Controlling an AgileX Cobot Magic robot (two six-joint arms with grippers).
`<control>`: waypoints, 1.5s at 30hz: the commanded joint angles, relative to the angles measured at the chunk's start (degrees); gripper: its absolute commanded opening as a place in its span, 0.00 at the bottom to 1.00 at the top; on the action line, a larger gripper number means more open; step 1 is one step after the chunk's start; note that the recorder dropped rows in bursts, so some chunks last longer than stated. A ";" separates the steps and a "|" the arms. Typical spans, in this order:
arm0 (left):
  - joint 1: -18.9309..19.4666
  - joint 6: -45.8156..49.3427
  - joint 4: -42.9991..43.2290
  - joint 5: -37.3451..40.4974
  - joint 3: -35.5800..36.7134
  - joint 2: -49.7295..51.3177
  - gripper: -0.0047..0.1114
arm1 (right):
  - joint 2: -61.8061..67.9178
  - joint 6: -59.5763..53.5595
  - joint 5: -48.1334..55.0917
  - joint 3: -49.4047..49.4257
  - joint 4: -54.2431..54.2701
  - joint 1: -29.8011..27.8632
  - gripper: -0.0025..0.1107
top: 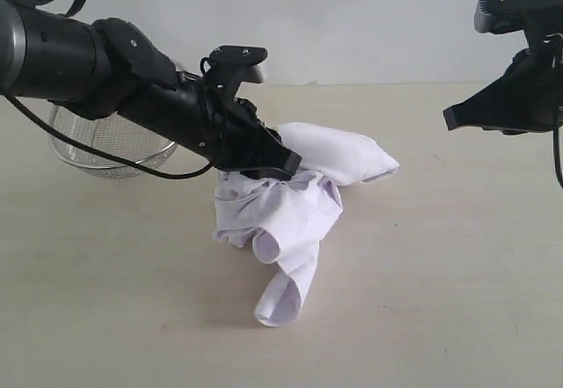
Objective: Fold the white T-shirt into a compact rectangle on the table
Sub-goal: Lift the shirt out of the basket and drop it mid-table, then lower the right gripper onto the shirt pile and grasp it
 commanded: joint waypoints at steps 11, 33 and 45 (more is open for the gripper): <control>0.76 -7.19 0.90 7.38 -5.73 -6.49 0.47 | -0.63 -33.57 10.90 -2.47 27.52 3.94 0.02; 22.73 -20.05 24.37 2.12 2.69 -19.63 0.08 | 6.52 -45.42 -0.07 -2.48 39.06 31.88 0.52; 25.50 -19.87 23.28 0.81 4.49 -19.63 0.08 | 12.89 -42.49 -9.81 -2.48 39.16 37.92 0.51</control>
